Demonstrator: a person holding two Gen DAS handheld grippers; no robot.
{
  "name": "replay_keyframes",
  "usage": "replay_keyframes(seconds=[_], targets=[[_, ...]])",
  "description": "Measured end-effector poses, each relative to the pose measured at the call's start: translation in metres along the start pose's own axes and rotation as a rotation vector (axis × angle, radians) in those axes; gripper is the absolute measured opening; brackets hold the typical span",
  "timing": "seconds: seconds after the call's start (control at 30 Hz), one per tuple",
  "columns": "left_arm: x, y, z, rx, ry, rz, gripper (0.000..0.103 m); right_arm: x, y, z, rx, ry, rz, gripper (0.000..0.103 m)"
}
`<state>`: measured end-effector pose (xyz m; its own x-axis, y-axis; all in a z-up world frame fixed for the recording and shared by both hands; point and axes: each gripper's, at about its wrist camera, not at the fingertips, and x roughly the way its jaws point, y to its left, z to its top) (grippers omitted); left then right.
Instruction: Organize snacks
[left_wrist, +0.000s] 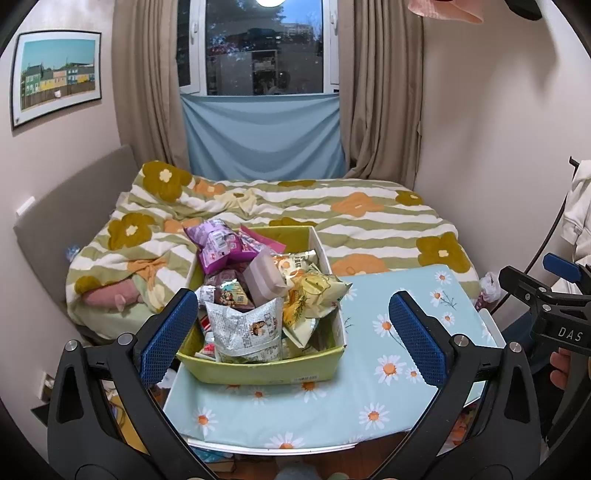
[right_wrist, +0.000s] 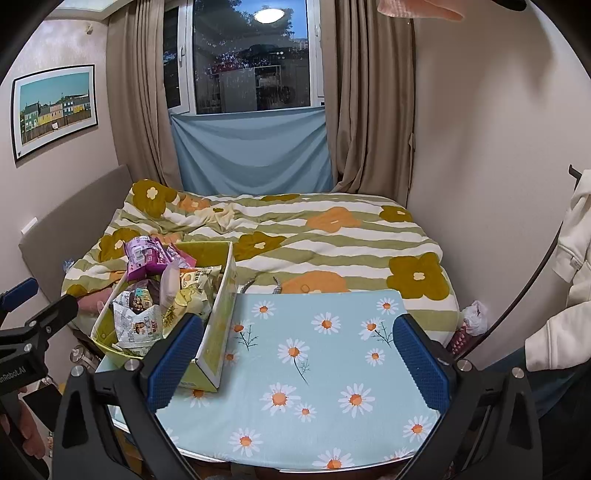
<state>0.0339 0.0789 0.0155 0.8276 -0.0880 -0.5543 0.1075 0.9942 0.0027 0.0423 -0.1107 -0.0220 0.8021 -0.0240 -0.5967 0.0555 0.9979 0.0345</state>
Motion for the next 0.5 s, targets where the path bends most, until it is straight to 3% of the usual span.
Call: replay_keyframes(seconds=[0.5], targets=[[-0.0002, -0.0022, -0.0002, 0.001, 0.003, -0.004, 0.103, -0.0032, -0.0004, 0.0014, 0.007, 0.005, -0.012, 0.102]])
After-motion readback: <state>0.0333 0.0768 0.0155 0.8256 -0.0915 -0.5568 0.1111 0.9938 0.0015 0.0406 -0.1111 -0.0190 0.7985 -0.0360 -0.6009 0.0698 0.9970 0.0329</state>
